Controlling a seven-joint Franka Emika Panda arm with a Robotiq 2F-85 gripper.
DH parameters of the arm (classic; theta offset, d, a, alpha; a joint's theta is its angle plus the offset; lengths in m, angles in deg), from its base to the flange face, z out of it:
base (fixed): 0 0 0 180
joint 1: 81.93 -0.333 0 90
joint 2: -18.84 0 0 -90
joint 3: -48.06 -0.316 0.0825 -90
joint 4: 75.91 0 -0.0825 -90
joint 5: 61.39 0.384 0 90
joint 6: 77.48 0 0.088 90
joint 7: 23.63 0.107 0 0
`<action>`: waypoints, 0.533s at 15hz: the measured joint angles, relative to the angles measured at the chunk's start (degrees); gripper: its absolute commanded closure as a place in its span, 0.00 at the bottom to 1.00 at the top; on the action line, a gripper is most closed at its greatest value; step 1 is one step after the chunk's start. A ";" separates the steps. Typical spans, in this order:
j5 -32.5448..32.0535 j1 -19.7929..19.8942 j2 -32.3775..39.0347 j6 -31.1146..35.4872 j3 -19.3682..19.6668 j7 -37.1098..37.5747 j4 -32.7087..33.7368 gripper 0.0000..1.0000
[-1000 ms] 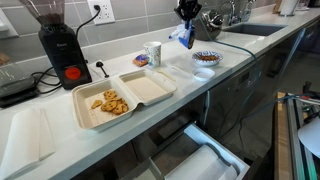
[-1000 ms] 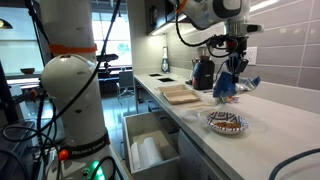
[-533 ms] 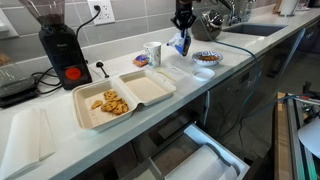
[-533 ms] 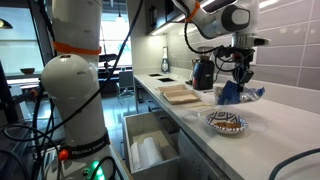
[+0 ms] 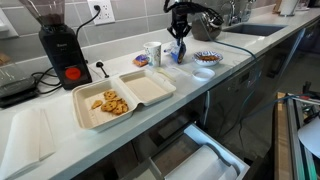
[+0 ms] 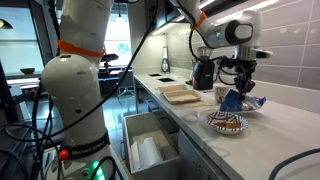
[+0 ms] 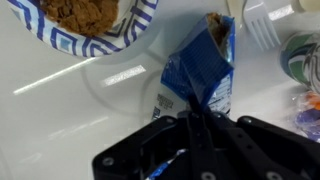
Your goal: Pour some of the contents of the blue packet into the foam pack
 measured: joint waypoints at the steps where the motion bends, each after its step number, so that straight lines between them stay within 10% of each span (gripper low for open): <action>1: 0.00 -0.01 0.50 0.00 0.00 0.00 0.21 0.71; 8: 0.21 -0.02 1.45 0.00 0.12 0.85 1.43 0.23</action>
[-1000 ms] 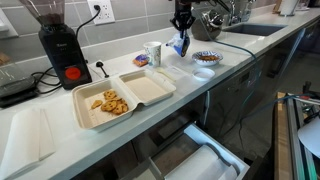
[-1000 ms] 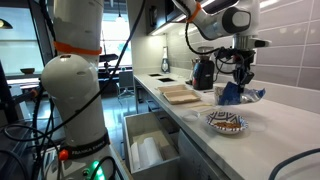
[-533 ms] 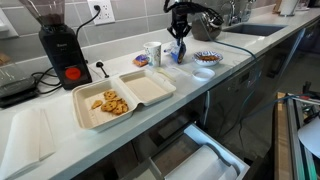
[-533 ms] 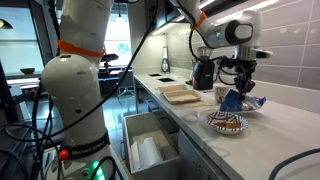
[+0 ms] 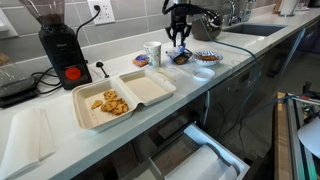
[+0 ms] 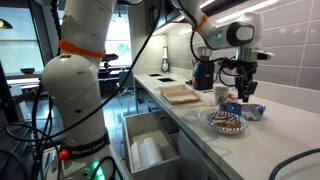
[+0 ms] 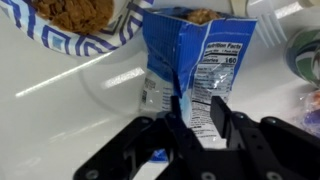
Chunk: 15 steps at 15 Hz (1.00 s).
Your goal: Pour some of the contents of the blue packet into the foam pack
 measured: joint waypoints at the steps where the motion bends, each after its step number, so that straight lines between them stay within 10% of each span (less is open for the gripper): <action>1: 0.00 0.00 -0.08 0.00 0.08 0.39 0.24 0.16; 4: 0.00 -0.11 -1.40 0.01 0.28 1.74 0.33 0.00; 15: -0.41 -2.76 -18.36 -10.72 -0.90 -0.51 -5.46 0.00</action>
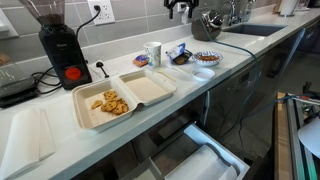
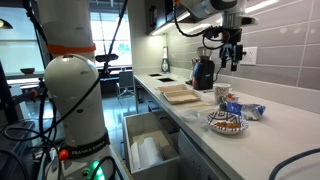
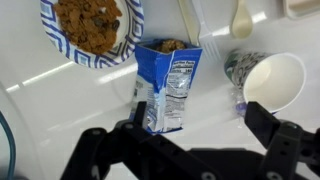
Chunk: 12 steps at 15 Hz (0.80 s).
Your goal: Pour some of the contents of the blue packet into the foam pack
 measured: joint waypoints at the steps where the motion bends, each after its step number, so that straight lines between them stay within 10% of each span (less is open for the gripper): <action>1: 0.14 -0.26 -1.92 -0.99 -0.38 -2.04 -1.25 0.00; 12: 0.13 -2.71 -15.25 -2.22 -3.28 -15.67 -9.91 0.00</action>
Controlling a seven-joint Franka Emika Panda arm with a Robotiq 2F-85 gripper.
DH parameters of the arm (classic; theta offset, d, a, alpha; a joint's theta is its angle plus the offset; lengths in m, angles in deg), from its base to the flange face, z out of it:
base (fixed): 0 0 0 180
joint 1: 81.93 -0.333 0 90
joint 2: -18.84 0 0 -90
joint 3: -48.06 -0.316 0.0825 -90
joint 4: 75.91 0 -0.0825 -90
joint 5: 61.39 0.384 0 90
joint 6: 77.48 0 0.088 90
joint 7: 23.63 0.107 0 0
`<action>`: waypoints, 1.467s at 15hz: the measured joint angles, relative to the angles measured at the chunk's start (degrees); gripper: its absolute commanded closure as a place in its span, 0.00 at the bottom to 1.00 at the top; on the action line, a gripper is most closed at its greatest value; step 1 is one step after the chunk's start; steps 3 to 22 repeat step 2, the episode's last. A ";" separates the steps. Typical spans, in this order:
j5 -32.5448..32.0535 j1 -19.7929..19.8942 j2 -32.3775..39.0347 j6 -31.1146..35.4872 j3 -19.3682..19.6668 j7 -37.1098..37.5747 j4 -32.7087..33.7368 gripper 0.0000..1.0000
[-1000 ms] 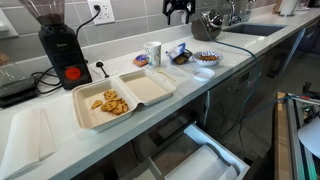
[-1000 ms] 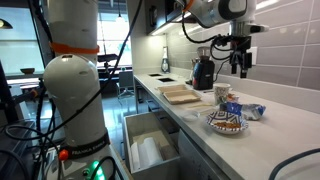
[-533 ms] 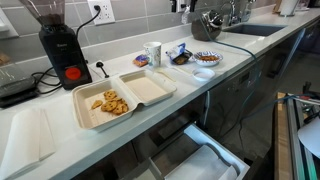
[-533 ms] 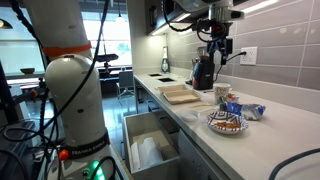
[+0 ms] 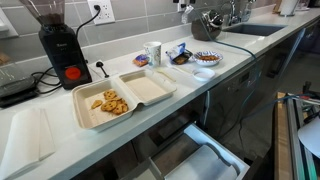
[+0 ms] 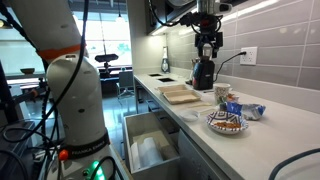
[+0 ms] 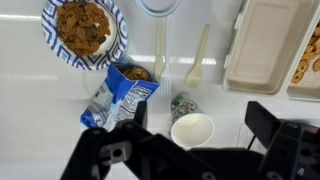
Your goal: Pour some of the contents of the blue packet into the foam pack
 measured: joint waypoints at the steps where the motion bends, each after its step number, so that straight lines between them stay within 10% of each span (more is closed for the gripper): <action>1: 0.00 0.03 0.18 0.00 0.06 0.00 0.02 0.00; 22: 0.00 0.03 0.29 0.00 0.09 0.00 0.03 0.00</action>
